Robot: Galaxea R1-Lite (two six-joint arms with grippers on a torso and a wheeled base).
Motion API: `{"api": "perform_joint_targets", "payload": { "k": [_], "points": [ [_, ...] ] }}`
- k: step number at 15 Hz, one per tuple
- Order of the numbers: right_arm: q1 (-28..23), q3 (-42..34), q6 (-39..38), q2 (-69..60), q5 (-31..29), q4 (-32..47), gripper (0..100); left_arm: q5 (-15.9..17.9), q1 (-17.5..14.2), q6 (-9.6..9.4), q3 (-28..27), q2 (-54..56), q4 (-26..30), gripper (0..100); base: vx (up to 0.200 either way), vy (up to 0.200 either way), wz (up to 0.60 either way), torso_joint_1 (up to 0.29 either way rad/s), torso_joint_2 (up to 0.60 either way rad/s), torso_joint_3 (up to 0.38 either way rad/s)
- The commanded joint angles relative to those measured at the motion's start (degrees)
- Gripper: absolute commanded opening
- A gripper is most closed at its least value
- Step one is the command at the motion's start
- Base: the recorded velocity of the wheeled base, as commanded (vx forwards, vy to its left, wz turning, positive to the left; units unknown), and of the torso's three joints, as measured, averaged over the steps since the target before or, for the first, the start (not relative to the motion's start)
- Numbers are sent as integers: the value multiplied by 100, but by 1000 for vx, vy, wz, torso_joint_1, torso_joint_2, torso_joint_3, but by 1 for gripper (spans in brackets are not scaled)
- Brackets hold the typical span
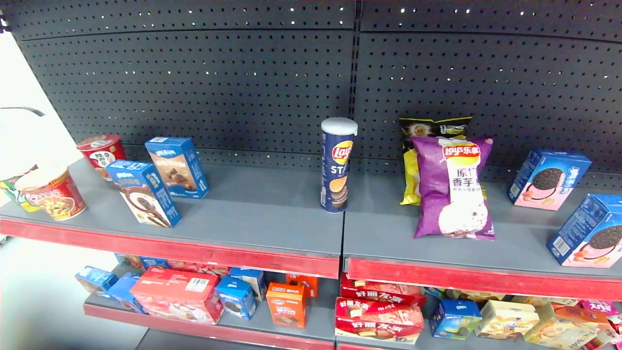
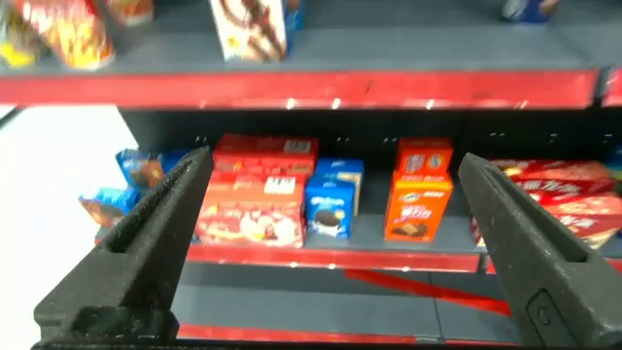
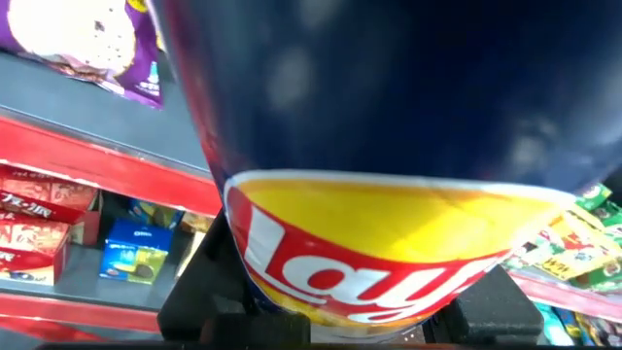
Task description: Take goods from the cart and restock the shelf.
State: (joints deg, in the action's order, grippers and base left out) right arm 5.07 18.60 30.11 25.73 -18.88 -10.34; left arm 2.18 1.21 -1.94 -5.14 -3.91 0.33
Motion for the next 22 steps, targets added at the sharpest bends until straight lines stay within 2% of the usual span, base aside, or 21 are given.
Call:
{"api": "perform_joint_targets", "payload": {
  "k": [1,2,3,6,10,15,17,22],
  "points": [
    [3,-23,4,-16,-1,-3,0,81,310,-26,-742,-1094,-50,100,0,0,0,0,0,0],
    [-24,12,4,-25,-19,-3,0,63,996,-8,-1182,-2017,-217,100,0,0,0,0,0,0],
    [-129,47,4,-25,-10,-3,0,63,1259,-8,-1331,-2597,-393,100,0,0,0,0,0,0],
    [-516,56,-5,-25,-1,-3,0,81,1338,-17,-1560,-3854,-1237,100,0,0,0,0,0,0],
    [-569,38,-14,-16,-10,-3,0,72,1479,9,-1990,-4109,-1193,100,0,0,0,0,0,0],
    [-569,-23,-49,-42,-19,-12,0,63,1373,27,-1700,-4030,-1175,100,0,0,0,0,0,0],
    [-569,-23,-49,-95,-19,-3,0,63,1268,27,-1692,-4030,-1175,100,200,0,0,2,2,5],
    [-569,-23,-49,-112,-19,-3,0,81,1417,-43,-1402,-4003,-1184,100,40,0,0,-1,0,0]
  ]
}}
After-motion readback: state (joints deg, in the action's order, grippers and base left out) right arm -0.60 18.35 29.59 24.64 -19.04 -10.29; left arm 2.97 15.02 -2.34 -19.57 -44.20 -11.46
